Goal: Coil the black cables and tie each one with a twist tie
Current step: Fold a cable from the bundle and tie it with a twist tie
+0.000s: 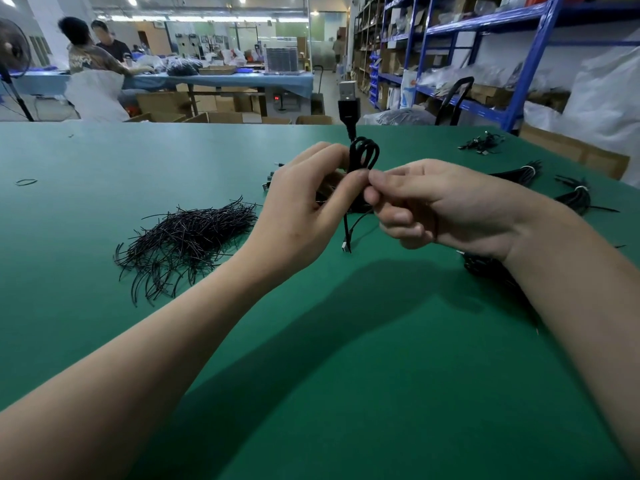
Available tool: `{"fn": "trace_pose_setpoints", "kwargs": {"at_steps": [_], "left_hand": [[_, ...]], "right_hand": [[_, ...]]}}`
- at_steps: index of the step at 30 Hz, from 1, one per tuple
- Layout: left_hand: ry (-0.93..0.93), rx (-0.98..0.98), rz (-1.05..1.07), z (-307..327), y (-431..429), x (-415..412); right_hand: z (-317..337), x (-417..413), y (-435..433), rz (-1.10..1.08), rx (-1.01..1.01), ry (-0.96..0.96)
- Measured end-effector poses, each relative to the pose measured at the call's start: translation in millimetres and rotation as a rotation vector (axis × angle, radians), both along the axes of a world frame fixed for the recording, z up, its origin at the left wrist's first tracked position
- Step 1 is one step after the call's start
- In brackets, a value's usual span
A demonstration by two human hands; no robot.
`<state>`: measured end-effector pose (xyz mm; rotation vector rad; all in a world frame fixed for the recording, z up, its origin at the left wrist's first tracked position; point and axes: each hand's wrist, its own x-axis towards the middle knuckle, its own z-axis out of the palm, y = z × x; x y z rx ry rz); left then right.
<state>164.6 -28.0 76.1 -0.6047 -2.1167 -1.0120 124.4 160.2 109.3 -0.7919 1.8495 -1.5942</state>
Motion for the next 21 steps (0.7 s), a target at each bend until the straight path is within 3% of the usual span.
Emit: {"fn": "trace_pose_setpoints", "kwargs": {"at_steps": [6,10,13,18,21], "left_hand": [[-0.04,0.056,-0.046,1,-7,-3],[-0.059,0.148,0.008,1,-11,-5],[-0.157,0.268,-0.028,3,-10,-6],[-0.472,0.489,-0.161,10,-8,-6],[-0.6,0.611,-0.223,14,-8,-5]], "right_hand": [[-9,-1,-10,-0.039,-0.199,-0.16],[-13,2,-21,-0.162,-0.231,-0.066],[-15,5,-27,-0.314,-0.187,0.183],[-17,7,-26,-0.506,0.003,0.825],[-16,7,-22,-0.566,0.09,1.082]]}}
